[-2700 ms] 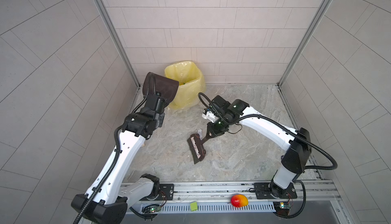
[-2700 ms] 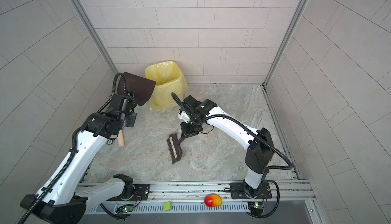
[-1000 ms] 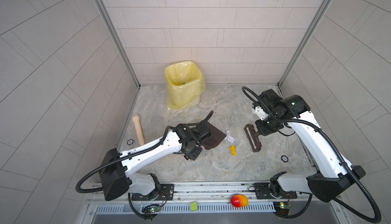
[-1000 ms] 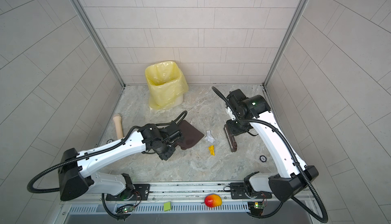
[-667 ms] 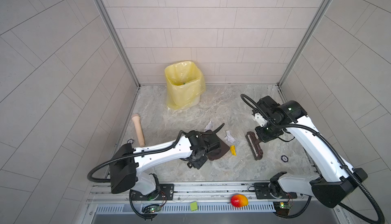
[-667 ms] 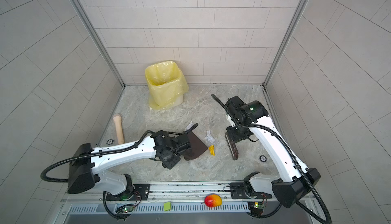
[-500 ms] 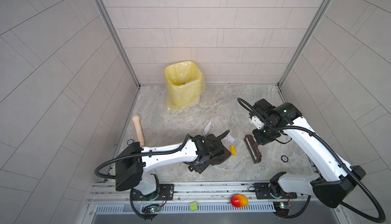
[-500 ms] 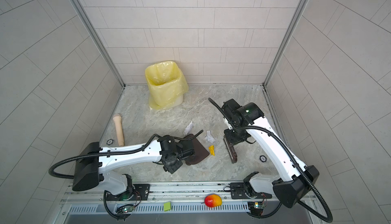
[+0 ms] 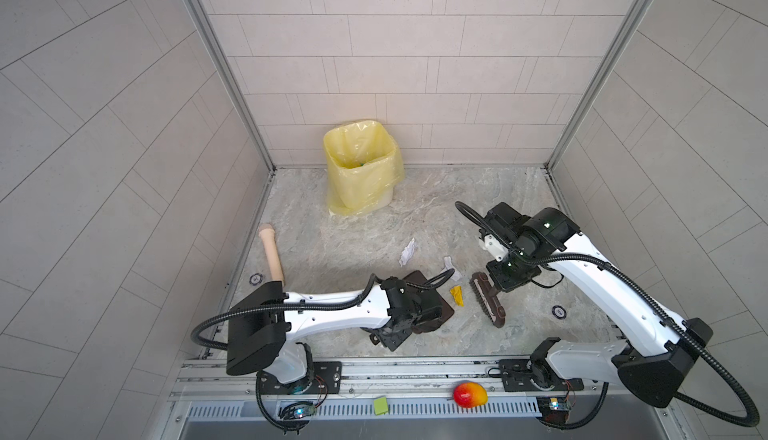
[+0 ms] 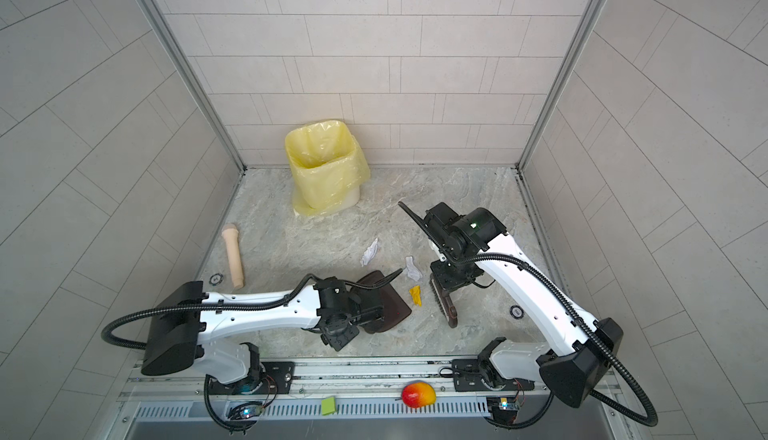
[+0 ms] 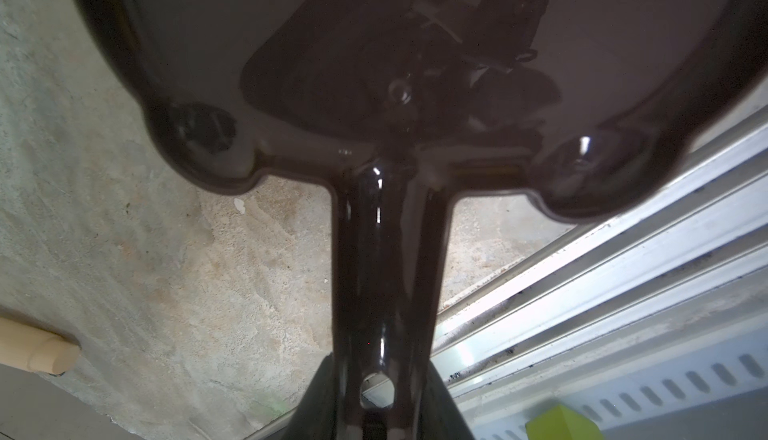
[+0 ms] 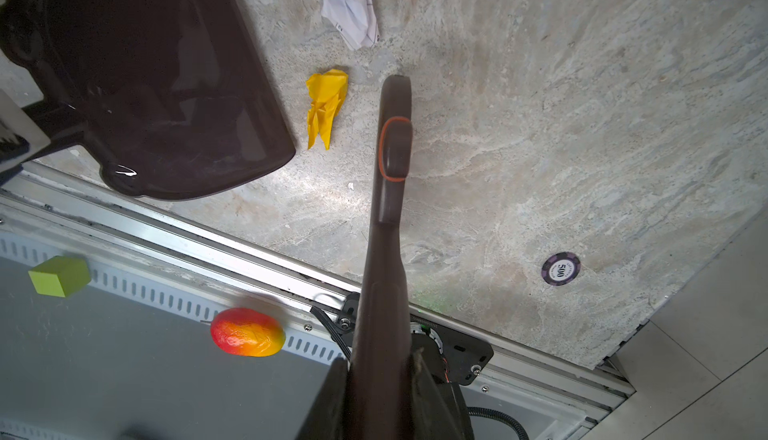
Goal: Sweep away the paper scraps from the table
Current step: 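Sweep the yellow scrap into the dustpan with the right gripper's brush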
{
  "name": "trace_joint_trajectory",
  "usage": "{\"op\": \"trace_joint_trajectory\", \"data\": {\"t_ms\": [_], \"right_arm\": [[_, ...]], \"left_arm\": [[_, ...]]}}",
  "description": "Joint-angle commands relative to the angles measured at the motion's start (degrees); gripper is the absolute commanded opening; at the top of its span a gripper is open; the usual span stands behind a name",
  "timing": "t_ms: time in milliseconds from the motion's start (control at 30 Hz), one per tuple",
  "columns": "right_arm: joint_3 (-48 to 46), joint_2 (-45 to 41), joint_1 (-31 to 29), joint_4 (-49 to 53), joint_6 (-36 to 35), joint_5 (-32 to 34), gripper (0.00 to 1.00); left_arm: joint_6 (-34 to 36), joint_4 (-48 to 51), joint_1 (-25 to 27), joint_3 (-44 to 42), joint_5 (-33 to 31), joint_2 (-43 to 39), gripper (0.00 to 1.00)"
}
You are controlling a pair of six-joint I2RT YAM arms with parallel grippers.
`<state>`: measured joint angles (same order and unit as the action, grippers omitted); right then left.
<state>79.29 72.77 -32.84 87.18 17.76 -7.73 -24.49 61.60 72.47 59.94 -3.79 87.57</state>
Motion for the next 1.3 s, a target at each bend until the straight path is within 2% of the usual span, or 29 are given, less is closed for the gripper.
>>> {"op": "trace_joint_trajectory", "data": {"t_ms": [0,600,933,1267], "right_arm": [[-0.8,0.4,-1.0,-1.1,1.8,-0.5,0.00],[1.0,1.8,-6.1,-3.0,4.4,-1.7,0.00],[3.2,2.8,-5.9,2.3,0.3,4.4,0.00],[4.9,6.4,-8.4,-1.0,1.3,-0.8,0.00]], "left_arm": [[0.0,-1.3,0.2,-0.6,0.4,-1.0,0.00],[4.1,-1.9,0.2,1.4,3.6,2.7,0.00],[5.6,-1.9,0.2,2.3,4.1,3.6,0.00],[5.7,-1.8,0.2,2.3,4.1,3.6,0.00]]}}
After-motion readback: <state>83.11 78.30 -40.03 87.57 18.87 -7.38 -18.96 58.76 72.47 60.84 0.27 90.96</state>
